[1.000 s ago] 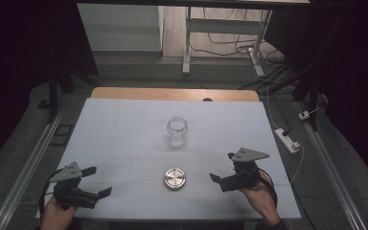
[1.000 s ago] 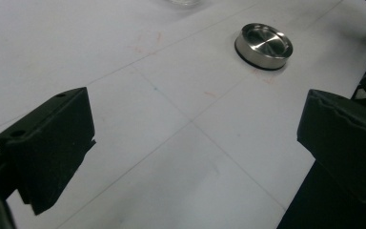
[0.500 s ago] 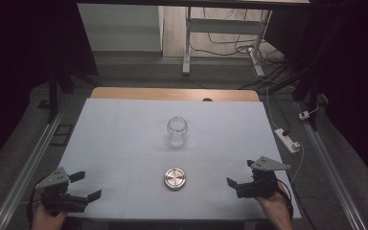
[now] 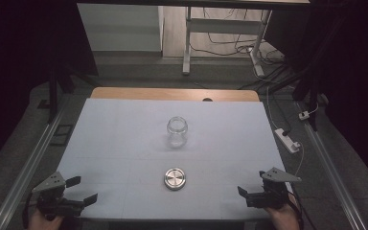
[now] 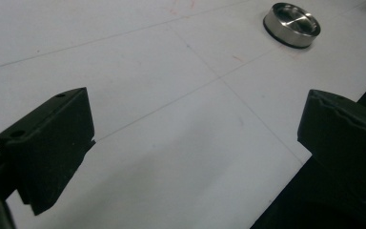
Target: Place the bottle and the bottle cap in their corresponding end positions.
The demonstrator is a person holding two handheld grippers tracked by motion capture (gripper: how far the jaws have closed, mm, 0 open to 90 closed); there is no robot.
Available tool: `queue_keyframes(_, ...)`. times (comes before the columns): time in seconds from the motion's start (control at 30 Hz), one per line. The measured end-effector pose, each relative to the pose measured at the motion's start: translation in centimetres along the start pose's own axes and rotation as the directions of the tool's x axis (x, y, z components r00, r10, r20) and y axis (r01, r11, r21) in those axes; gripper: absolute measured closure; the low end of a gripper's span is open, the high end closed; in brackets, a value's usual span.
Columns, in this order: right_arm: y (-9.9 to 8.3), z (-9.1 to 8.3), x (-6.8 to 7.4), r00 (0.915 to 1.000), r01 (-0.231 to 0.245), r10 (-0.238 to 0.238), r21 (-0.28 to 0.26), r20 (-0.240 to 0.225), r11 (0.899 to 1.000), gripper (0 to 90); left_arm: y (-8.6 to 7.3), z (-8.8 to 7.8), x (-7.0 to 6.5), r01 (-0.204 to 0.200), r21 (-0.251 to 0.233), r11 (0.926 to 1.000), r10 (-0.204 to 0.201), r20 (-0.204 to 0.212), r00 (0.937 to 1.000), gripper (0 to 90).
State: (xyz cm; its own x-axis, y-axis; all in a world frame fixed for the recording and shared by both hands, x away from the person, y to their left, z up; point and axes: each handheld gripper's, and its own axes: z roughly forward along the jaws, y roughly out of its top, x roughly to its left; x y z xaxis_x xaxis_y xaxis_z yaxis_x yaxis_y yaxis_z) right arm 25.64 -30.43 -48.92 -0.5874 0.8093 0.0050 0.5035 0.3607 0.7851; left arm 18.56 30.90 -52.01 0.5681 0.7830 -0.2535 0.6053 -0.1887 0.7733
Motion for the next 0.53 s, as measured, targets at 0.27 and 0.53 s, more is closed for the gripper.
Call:
queue_keyframes(0.27,-1.4,-0.3,-0.1,0.9997,-0.024,0.024,0.051,0.002,0.998,0.0,-0.5,-0.2,0.1,0.008,0.027,0.9996,-0.007,-0.036,0.9993,0.0)
queue_keyframes(0.53,-1.7,-0.8,0.1,0.9994,-0.035,0.035,0.052,0.002,0.998,0.0,-0.7,-0.3,0.2,0.026,0.04,0.9989,-0.024,-0.05,0.9985,0.0)
